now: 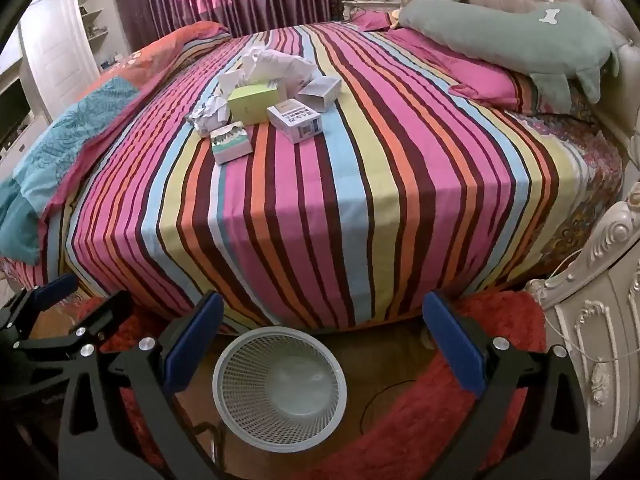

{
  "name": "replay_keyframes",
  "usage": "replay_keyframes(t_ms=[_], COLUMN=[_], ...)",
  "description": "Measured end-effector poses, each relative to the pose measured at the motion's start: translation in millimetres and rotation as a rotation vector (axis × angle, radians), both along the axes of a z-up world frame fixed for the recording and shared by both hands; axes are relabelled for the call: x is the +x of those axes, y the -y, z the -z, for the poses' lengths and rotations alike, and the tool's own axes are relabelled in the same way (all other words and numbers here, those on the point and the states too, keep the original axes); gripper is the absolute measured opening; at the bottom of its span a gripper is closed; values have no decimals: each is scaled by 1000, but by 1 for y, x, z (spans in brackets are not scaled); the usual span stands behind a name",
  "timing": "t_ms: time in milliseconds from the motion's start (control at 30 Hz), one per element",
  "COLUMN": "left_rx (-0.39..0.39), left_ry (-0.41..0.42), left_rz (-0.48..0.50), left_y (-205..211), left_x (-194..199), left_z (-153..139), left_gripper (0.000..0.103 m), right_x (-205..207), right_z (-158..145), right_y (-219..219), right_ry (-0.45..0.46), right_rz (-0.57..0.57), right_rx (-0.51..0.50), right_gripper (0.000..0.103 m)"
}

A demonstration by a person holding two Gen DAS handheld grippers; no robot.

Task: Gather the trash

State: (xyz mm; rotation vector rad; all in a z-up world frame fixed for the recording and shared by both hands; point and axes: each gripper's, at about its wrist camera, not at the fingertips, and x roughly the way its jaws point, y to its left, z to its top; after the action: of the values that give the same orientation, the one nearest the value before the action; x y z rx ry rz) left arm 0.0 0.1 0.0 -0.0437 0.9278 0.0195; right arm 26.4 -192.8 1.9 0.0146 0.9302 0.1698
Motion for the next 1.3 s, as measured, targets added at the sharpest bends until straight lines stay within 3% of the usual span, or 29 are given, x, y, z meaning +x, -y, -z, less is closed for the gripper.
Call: replay_keyframes(t_ms=[1300], left_rx=[35], left_ry=[-25], left_rz=[-18], left_y=[-4], left_x=[-1], left_z=[5], left_gripper=[97], right_x=[0], right_z=[-2], right_y=[12], right_ry=[-9], right_rz=[36], right_rx=[13], right_gripper=[96])
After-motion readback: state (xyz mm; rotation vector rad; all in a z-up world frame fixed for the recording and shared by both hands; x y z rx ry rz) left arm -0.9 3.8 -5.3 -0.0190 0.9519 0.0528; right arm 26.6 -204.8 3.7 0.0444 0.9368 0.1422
